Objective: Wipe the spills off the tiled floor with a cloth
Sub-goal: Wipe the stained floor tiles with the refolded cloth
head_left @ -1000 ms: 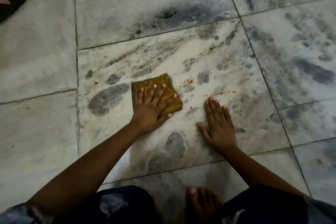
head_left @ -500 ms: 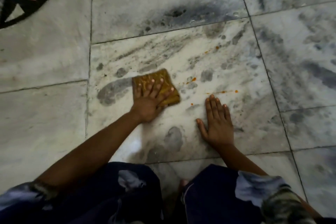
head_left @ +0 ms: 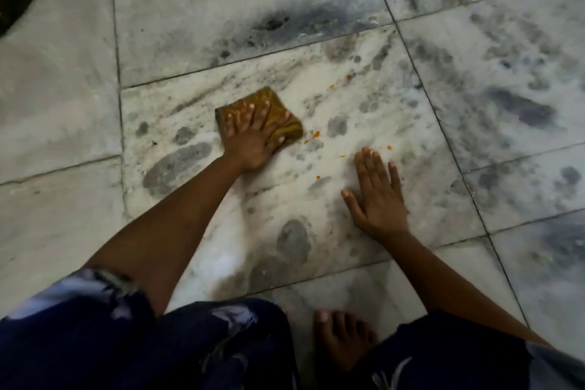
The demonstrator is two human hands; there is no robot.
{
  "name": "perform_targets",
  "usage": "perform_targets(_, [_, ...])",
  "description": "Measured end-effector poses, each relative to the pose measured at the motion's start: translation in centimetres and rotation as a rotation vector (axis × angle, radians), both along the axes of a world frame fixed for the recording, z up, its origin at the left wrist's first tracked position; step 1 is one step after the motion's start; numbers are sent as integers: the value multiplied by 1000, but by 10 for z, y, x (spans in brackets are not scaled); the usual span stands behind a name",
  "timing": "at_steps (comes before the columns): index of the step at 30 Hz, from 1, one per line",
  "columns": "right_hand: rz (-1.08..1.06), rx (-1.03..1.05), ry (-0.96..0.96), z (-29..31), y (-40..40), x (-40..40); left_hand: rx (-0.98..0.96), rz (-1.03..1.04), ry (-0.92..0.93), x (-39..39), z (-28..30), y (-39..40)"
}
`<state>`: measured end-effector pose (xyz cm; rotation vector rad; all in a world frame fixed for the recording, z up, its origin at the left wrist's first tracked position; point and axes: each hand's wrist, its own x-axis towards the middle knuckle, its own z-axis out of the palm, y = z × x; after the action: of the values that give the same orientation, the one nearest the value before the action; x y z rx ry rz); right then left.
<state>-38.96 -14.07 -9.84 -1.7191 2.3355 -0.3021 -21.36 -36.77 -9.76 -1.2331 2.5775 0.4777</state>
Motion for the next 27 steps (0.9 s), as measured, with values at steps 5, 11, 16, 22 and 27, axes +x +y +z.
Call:
perform_targets(5, [-139, 26, 60, 1, -6, -29, 88, -100, 38, -64, 2, 24])
perform_targets(11, [-279, 33, 31, -19, -3, -43, -95, -309, 30, 4, 1, 46])
perform_targets(16, [-270, 46, 29, -20, -4, -46, -68, -101, -39, -35, -2, -23])
perform_targets(22, [-271, 33, 6, -16, -5, -45, -139, -217, 33, -53, -5, 47])
perform_targets(27, [-284, 46, 10, -18, -5, -46, -121, -275, 20, 7, -1, 47])
